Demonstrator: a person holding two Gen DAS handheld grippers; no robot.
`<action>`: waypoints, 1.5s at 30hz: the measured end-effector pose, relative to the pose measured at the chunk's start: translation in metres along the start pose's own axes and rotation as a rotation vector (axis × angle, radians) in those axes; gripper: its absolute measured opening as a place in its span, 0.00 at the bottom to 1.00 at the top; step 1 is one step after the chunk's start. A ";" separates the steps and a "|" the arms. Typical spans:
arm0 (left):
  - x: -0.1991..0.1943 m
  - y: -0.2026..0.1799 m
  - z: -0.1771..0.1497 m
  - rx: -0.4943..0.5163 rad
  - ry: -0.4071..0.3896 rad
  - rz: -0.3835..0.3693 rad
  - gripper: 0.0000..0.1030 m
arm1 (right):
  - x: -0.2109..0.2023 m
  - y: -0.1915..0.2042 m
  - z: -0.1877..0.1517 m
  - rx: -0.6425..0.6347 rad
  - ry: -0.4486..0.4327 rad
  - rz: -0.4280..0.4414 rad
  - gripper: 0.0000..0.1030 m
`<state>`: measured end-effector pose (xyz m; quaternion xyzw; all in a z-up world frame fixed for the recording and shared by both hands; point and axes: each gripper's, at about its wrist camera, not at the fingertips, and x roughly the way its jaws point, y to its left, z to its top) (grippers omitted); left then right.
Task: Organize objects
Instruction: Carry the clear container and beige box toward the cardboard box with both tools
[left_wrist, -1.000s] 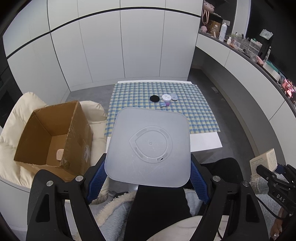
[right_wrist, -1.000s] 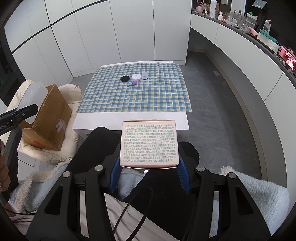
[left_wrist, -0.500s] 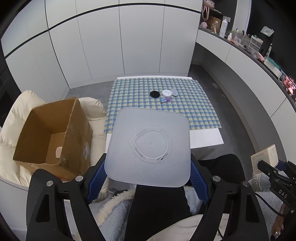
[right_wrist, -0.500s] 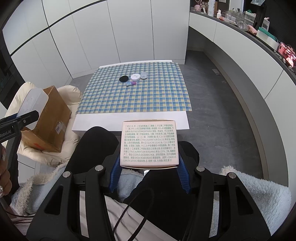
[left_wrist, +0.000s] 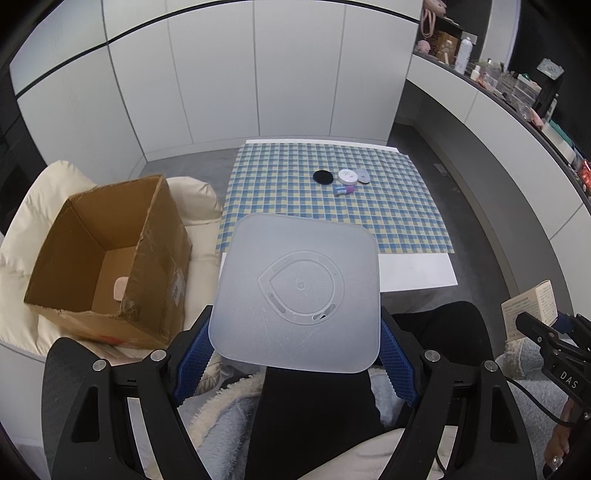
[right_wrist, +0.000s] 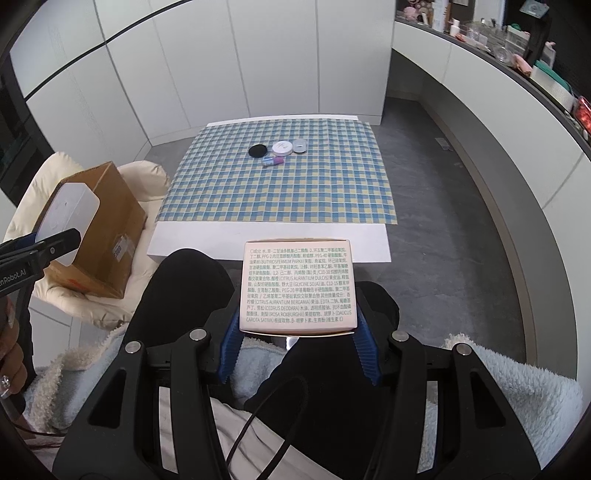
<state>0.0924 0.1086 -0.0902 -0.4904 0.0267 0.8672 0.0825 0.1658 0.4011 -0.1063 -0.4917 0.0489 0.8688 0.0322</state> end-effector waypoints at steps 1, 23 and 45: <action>0.000 0.002 -0.001 -0.006 0.002 0.002 0.79 | 0.001 0.002 0.001 -0.007 0.002 0.002 0.53; -0.020 0.106 -0.036 -0.236 -0.005 0.142 0.79 | 0.022 0.104 0.027 -0.249 0.004 0.144 0.54; -0.054 0.198 -0.065 -0.433 -0.024 0.269 0.79 | 0.031 0.261 0.022 -0.569 0.015 0.343 0.53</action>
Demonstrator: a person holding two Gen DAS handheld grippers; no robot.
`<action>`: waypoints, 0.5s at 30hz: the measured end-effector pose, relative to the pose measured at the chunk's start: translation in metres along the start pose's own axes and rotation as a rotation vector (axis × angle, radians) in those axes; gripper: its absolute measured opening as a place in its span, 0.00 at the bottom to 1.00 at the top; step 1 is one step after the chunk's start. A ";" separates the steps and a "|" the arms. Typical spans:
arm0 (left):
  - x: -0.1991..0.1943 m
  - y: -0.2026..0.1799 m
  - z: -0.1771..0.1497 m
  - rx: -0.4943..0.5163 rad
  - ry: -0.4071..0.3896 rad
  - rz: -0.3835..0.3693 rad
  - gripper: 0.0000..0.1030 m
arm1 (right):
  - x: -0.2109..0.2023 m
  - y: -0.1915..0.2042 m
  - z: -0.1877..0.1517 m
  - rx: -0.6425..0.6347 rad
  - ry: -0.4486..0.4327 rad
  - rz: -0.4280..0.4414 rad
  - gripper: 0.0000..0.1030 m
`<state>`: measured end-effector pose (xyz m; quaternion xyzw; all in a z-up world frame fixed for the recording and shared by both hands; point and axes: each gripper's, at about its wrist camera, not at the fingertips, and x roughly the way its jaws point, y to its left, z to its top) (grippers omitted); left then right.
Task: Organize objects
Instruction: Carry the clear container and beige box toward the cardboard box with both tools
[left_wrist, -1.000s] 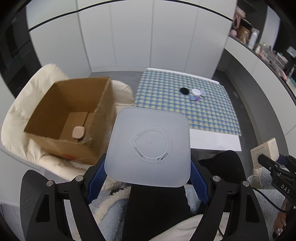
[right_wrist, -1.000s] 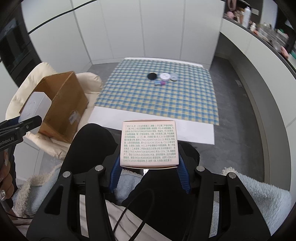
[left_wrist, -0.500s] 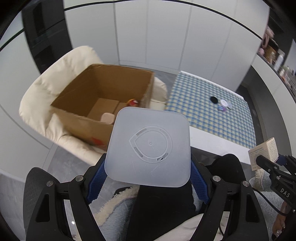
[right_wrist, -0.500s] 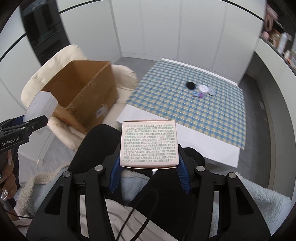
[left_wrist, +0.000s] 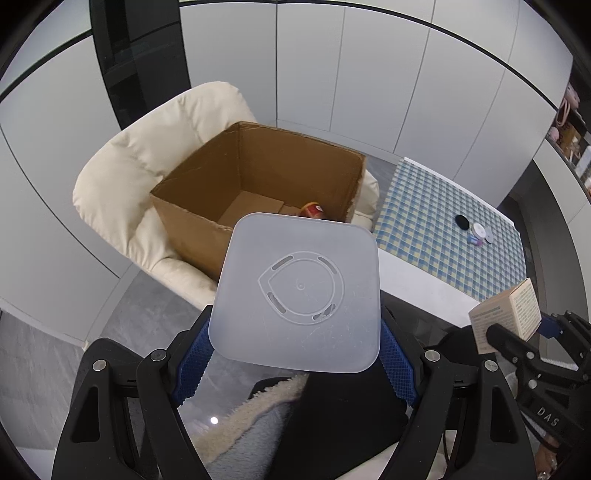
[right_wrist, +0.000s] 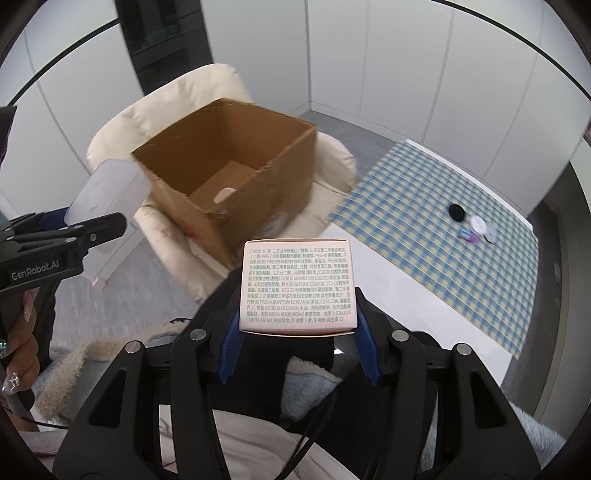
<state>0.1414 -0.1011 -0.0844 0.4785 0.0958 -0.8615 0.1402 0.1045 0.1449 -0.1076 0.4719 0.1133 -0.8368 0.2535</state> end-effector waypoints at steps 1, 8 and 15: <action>0.001 0.003 0.001 -0.005 0.001 0.001 0.79 | 0.002 0.004 0.002 -0.007 0.002 0.005 0.53; 0.011 0.009 0.003 -0.042 0.018 0.000 0.79 | 0.012 0.015 0.011 -0.044 0.019 0.019 0.53; 0.032 0.016 0.013 -0.077 0.043 0.003 0.79 | 0.027 0.021 0.026 -0.061 0.029 0.052 0.53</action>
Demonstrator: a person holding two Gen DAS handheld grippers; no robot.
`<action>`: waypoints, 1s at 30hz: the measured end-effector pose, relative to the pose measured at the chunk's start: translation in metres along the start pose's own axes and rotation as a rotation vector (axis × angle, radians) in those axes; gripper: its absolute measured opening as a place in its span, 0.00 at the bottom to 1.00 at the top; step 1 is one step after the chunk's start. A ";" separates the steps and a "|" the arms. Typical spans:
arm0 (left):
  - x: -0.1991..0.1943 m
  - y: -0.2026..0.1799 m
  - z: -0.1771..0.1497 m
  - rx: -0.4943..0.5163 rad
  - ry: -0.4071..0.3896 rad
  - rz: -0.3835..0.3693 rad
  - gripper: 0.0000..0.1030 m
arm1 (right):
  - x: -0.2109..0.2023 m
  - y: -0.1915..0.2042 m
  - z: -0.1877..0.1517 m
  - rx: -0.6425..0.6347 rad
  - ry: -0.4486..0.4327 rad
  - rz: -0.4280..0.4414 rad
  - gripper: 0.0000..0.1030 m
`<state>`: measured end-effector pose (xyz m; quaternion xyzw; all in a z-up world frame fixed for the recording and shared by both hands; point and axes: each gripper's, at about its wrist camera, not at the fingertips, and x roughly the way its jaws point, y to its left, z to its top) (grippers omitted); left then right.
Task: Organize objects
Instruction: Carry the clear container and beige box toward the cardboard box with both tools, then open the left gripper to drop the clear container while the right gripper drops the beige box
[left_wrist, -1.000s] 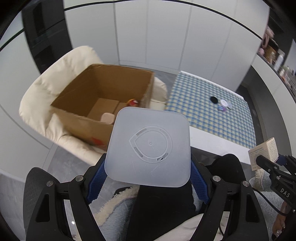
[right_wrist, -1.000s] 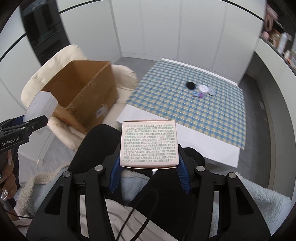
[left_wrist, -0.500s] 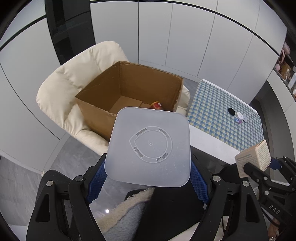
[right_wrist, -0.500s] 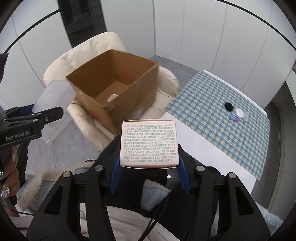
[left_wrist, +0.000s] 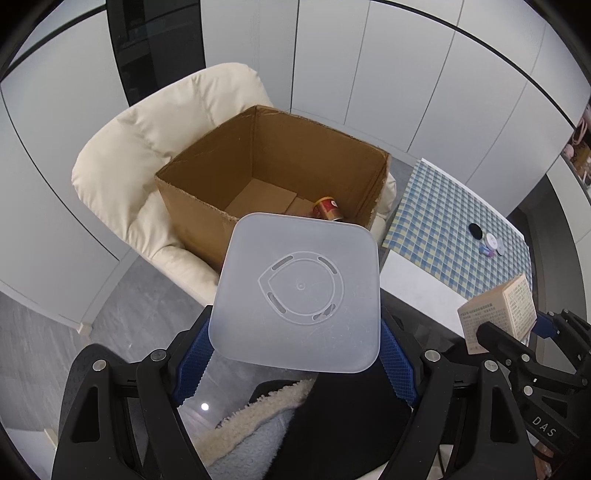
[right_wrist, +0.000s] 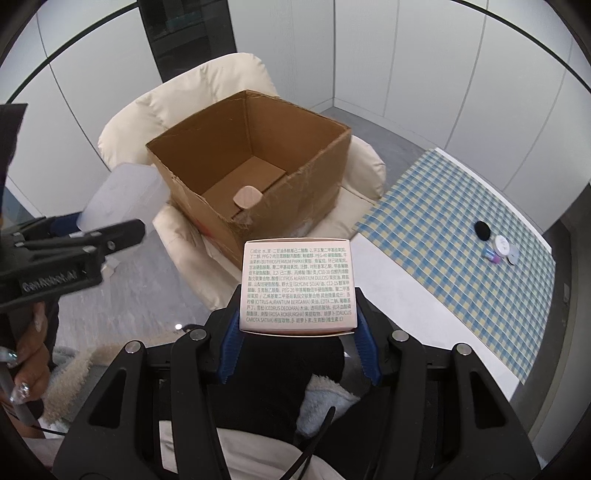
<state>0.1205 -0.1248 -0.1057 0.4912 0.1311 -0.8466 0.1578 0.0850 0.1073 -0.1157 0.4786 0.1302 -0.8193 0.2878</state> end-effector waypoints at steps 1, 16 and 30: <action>0.003 0.001 0.002 -0.004 0.001 -0.001 0.79 | 0.003 0.001 0.004 -0.007 -0.001 0.003 0.53; 0.065 -0.008 0.056 -0.080 -0.003 0.031 0.80 | 0.066 0.009 0.081 -0.064 0.020 0.037 0.53; 0.126 0.017 0.113 -0.208 -0.012 0.090 0.79 | 0.141 -0.002 0.155 -0.099 0.055 0.026 0.54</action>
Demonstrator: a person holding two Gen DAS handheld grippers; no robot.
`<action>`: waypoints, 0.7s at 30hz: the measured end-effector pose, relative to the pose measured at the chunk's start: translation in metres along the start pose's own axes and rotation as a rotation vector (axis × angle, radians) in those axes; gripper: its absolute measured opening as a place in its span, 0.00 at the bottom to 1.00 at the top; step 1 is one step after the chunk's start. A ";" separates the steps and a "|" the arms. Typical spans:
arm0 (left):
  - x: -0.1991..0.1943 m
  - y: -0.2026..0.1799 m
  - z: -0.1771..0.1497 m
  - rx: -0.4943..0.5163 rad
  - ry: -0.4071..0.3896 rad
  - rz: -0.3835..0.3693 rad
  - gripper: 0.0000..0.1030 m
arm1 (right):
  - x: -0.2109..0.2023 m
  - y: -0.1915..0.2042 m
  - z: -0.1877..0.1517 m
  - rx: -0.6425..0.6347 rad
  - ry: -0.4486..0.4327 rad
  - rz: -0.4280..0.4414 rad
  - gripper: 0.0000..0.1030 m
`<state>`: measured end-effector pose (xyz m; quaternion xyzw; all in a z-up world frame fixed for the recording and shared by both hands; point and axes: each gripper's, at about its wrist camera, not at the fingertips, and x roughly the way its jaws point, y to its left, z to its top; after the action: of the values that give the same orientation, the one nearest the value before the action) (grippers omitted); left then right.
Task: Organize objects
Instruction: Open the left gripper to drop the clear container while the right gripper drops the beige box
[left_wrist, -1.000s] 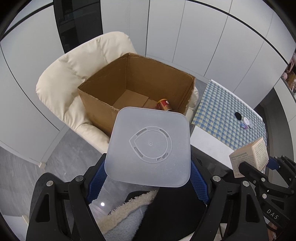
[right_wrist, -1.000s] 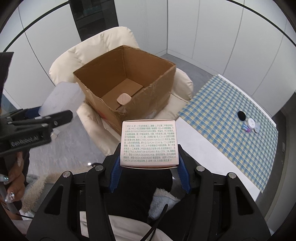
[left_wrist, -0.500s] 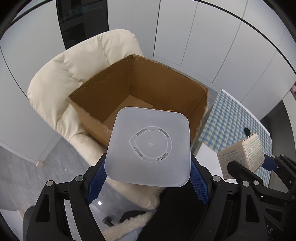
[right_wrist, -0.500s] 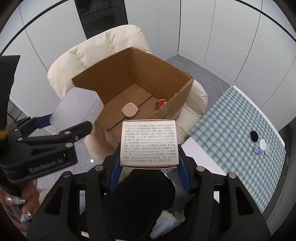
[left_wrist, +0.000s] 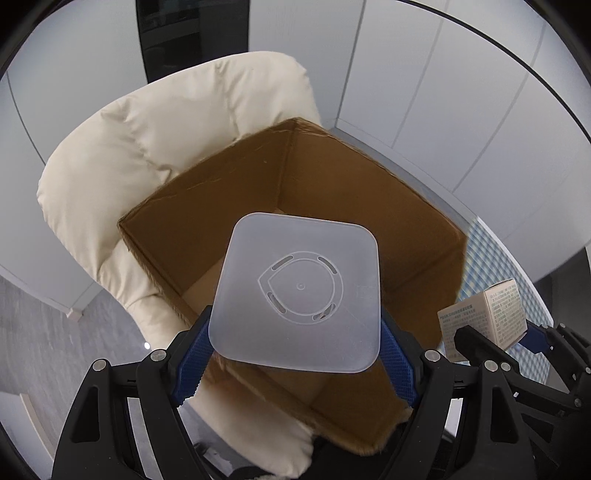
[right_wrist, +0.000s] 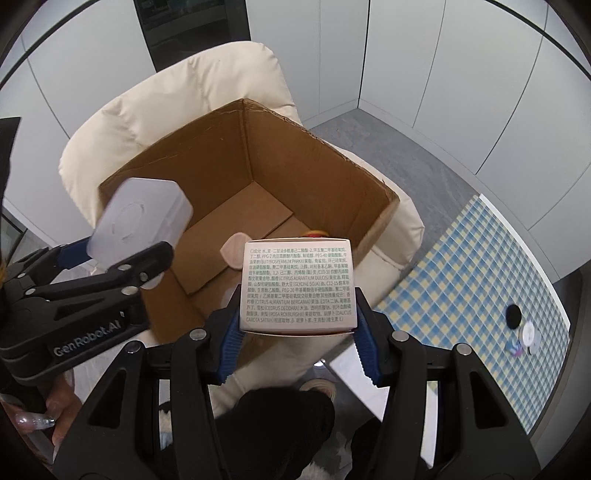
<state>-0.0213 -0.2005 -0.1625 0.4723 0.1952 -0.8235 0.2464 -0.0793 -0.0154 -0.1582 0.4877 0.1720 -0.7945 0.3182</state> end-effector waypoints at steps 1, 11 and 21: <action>0.004 0.002 0.003 -0.008 0.002 0.005 0.79 | 0.005 -0.001 0.004 -0.002 0.004 0.000 0.53; 0.034 0.017 0.022 -0.061 0.028 0.065 0.79 | 0.053 -0.006 0.034 -0.003 0.046 0.015 0.53; 0.033 0.025 0.023 -0.130 0.019 0.033 0.97 | 0.070 0.002 0.044 -0.017 0.037 0.015 0.94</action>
<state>-0.0362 -0.2405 -0.1825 0.4661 0.2428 -0.8004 0.2885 -0.1295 -0.0658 -0.1998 0.5008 0.1808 -0.7816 0.3249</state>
